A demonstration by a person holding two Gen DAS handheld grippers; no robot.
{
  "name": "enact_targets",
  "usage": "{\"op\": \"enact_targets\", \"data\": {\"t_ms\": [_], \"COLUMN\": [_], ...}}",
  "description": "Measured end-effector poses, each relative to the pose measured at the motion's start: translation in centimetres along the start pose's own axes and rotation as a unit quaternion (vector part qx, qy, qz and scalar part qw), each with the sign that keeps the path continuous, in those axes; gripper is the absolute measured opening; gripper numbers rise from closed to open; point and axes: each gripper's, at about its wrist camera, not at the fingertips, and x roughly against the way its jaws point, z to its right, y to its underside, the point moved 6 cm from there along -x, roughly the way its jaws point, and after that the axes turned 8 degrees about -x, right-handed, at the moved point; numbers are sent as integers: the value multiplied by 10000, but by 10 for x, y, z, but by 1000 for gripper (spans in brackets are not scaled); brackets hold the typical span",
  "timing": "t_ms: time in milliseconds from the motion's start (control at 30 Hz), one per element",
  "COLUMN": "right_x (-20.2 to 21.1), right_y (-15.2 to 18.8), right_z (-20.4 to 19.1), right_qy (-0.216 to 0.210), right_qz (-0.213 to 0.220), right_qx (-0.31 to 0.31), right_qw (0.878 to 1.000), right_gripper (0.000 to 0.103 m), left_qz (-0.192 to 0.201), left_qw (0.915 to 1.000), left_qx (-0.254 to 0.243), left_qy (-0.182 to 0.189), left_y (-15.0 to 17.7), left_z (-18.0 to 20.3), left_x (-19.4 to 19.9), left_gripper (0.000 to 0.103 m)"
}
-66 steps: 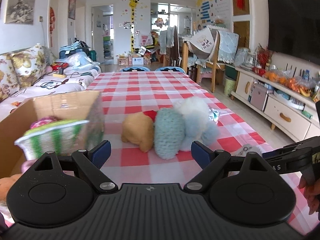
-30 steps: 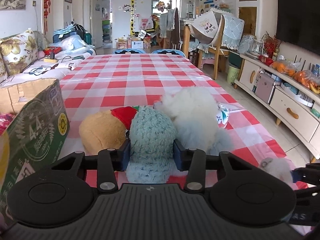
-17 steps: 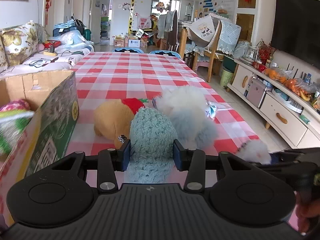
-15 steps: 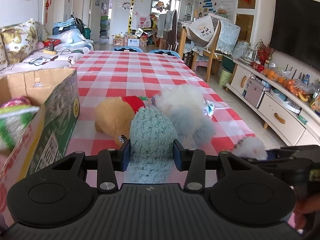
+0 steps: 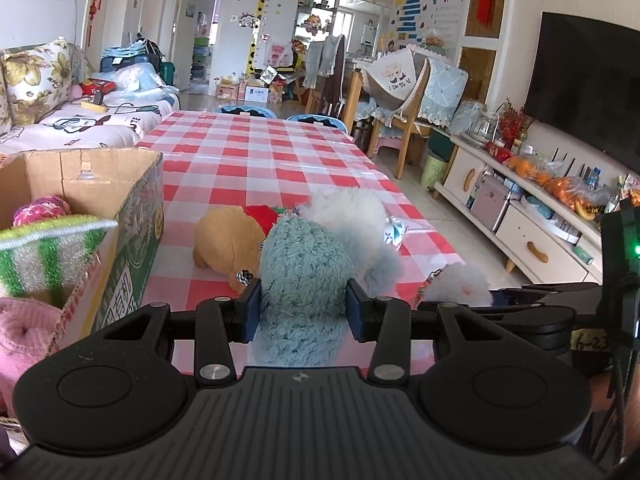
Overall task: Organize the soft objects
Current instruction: 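Carry the teal knit ball and white pompom into the box and release both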
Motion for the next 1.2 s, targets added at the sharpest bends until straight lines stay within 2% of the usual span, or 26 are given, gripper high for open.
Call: {"op": "enact_targets", "data": {"t_ms": [700, 967, 1200], "right_x": [28, 46, 54], "right_y": [-40, -53, -60], "right_z": [-59, -87, -110], "right_qy": [-435, -807, -1067], "right_qz": [576, 825, 953], "right_qx": [4, -32, -22], "right_qw": [9974, 9933, 9897], "right_gripper": [47, 47, 47], "left_qz": [451, 614, 689], "left_qw": [9982, 9948, 9920], "left_qx": [178, 37, 64], "left_qy": [-364, -813, -1058], "left_y": [-32, -38, -37], "left_z": [-43, -61, -75], "left_x": [30, 45, 53], "left_gripper": [53, 53, 53]}}
